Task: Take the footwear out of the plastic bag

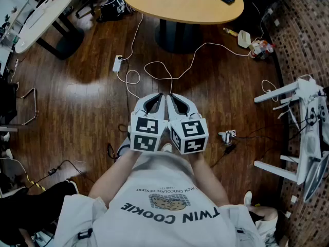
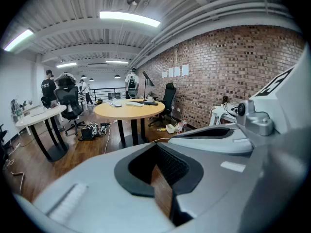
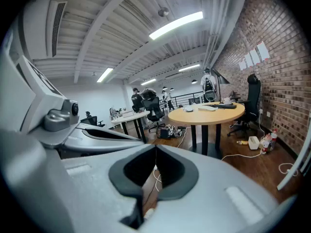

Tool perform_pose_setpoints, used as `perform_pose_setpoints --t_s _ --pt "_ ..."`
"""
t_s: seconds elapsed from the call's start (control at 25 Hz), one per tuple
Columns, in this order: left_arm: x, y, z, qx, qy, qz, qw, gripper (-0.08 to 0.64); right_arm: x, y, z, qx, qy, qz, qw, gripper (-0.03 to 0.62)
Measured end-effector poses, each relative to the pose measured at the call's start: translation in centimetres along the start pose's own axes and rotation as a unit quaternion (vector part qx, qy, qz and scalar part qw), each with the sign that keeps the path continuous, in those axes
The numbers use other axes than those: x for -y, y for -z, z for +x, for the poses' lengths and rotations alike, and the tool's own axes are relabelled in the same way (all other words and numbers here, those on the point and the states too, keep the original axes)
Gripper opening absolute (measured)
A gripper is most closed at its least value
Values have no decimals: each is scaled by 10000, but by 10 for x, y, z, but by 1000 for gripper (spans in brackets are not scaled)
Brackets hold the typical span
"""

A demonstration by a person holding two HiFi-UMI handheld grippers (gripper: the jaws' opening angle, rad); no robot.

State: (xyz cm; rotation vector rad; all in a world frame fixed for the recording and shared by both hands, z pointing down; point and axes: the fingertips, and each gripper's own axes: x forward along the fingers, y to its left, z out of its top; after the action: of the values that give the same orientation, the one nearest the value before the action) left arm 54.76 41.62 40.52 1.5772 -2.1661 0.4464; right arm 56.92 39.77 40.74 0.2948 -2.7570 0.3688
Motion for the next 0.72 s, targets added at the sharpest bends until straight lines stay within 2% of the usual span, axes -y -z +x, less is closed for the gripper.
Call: perform_pose_setpoints --t_s 0.16,0.36,0.72 --pt "-14 -6 13 27 8 -24 10000 6 3 -8 20 -6 -26 -55 10000 3" --pt "-52 -17 37 47 50 -93 9999 6 5 -23 62 -43 18 -102 9999 3" --pt "-161 -46 80 20 361 -159 9992 6 -7 -68 170 -153 329 -79 9993 3"
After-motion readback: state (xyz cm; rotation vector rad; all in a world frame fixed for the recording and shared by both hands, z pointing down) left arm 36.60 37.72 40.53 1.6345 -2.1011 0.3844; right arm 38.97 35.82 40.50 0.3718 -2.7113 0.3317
